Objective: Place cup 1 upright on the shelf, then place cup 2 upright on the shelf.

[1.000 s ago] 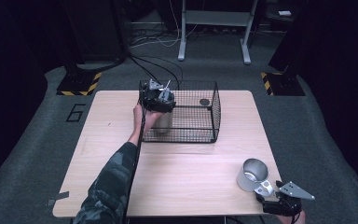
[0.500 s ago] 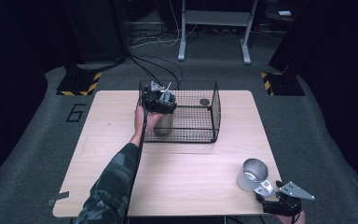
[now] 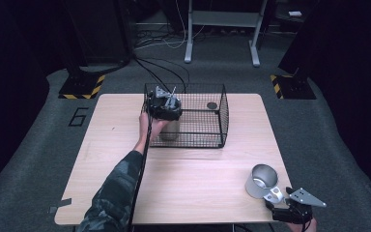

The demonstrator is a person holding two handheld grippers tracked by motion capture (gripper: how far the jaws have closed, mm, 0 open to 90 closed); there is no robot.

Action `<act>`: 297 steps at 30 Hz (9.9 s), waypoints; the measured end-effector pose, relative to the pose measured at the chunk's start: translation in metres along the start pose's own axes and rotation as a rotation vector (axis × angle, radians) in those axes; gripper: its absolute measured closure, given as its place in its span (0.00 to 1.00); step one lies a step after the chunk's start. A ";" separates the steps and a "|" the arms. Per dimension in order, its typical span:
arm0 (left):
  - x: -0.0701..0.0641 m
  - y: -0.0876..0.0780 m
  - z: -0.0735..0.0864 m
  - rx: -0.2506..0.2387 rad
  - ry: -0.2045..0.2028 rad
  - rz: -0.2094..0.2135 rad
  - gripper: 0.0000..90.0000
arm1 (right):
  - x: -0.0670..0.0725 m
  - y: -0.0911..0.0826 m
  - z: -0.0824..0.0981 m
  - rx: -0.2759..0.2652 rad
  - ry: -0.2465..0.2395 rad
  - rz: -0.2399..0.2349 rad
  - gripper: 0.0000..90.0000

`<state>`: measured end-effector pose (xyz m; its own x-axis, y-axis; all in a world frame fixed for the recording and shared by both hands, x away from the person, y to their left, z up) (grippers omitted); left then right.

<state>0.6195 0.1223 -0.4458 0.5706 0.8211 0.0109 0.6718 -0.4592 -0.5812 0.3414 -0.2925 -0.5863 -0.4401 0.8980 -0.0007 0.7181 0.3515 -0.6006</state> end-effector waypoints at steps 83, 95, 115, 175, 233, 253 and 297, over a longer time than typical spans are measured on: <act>-0.051 -0.148 0.077 0.016 0.204 0.075 0.00 | 0.000 0.000 0.000 0.000 0.005 0.008 0.00; -0.059 -0.134 0.147 0.131 0.171 0.101 0.00 | 0.000 0.000 0.000 -0.001 0.010 0.009 0.00; -0.035 -0.113 0.228 0.244 0.095 0.055 0.00 | 0.000 0.000 -0.001 -0.001 0.010 0.009 0.00; -0.028 -0.107 0.241 0.222 0.089 0.075 0.00 | 0.027 -0.035 -0.059 0.048 -0.026 -0.103 0.00; -0.029 -0.107 0.241 0.223 0.082 0.077 0.00 | 0.034 -0.010 -0.109 0.135 -0.092 -0.076 0.07; -0.028 -0.107 0.241 0.225 0.088 0.073 0.01 | 0.053 -0.007 -0.149 0.101 -0.130 -0.089 0.07; -0.029 -0.107 0.241 0.223 0.083 0.077 0.01 | 0.110 0.035 -0.227 0.106 -0.278 -0.194 0.07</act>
<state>0.4177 0.2293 -0.5802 0.6591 0.7518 0.0207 0.5094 -0.4260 -0.7477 0.4405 -0.1212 -0.4257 -0.7028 0.7061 -0.0872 0.5535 0.4657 -0.6905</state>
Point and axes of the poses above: each handheld gripper's, and its own axes: y roughly forward along the jaws, z roughly out of its underside, x roughly to its left, the point moved 7 cm from there along y, roughly forward along the jaws, and after that the axes turned 4 degrees about x, right-handed, at the moved point
